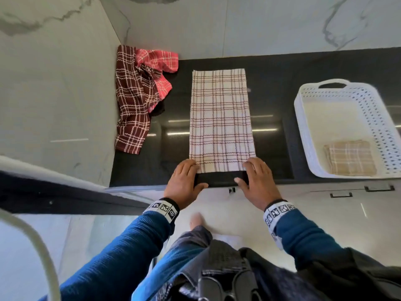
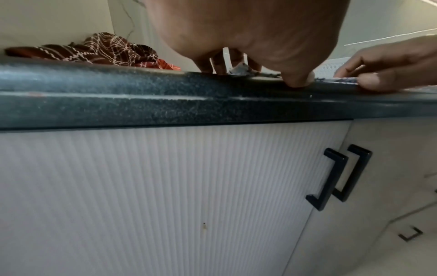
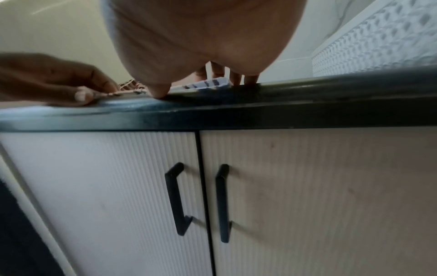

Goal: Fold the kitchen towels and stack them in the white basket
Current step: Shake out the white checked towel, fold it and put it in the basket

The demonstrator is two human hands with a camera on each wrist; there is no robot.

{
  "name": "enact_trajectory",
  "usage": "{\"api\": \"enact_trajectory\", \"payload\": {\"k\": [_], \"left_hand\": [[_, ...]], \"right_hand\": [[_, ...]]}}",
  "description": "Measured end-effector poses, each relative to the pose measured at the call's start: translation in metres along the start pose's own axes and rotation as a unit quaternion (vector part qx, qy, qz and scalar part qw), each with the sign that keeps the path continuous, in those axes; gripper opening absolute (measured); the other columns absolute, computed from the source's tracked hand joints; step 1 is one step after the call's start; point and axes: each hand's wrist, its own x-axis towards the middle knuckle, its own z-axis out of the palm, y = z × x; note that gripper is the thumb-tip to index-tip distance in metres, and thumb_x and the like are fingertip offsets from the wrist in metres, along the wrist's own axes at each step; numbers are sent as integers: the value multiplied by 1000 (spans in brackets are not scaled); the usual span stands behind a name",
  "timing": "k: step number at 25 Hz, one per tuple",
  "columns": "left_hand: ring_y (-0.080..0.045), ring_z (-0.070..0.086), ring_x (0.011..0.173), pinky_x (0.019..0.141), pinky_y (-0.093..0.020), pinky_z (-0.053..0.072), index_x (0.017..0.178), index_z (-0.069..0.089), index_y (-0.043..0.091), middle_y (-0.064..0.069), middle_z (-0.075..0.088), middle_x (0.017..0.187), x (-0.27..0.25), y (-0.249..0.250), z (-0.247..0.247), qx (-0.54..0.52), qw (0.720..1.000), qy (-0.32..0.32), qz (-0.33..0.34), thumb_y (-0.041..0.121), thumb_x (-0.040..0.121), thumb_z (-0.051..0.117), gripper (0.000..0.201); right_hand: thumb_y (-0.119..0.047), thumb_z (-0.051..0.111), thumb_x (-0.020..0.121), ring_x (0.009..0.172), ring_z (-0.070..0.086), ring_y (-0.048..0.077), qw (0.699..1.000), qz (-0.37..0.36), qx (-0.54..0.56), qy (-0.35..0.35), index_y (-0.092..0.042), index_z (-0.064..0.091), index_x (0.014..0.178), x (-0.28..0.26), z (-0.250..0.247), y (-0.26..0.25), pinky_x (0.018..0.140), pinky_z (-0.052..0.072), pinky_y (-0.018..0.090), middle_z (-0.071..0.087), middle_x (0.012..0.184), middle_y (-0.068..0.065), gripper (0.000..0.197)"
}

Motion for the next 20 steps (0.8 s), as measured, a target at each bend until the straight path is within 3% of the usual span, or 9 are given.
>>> {"api": "enact_trajectory", "payload": {"k": [2,5,8,9,13,17,20], "left_hand": [[-24,46,129,113,-43,41,124,61,17,-2,55,133,-7,6,1,20,1000,3,8,55,84,72,57],[-28,52,120,104,-49,48,112,64,17,-2,62,123,-16,21,1,51,999,10,13,36,80,81,41],[-26,59,101,83,-48,56,101,68,15,-3,68,106,-28,30,2,26,998,50,25,15,90,70,11],[-25,60,98,79,-45,56,103,69,14,-3,68,104,-33,35,0,9,998,52,16,14,95,64,10],[-23,66,101,81,-33,54,121,68,13,-5,70,118,-53,43,-22,-61,996,58,-33,18,102,57,23],[-13,68,98,83,-40,59,117,73,19,3,73,113,-85,33,-47,-111,992,53,37,13,97,67,22],[-4,68,97,83,-32,59,122,70,27,10,73,112,-102,38,-76,-168,985,20,-17,18,95,70,29]], "right_hand": [[-39,76,85,131,41,24,999,-27,-5,-19,-17,51,126,-15,2,12,115,38,45,44,135,5,53],[-8,80,79,125,46,27,999,-34,-24,-7,-14,60,125,-28,-3,23,105,49,47,53,129,7,51],[0,75,83,116,51,26,999,-38,-13,3,-10,68,119,-36,-12,26,97,53,47,64,120,7,38],[0,73,85,115,52,26,999,-42,1,11,-9,69,118,-40,-16,26,97,53,46,65,119,7,35],[-11,61,96,115,55,20,993,-62,96,41,-13,66,115,-58,-40,24,93,52,33,64,119,5,19],[-7,60,99,100,63,6,977,-15,210,-41,-20,73,116,-74,-69,17,88,52,26,70,113,-6,25],[-3,69,94,91,68,0,951,-7,304,-59,-25,76,112,-76,-102,12,85,54,20,73,105,-14,29]]}}
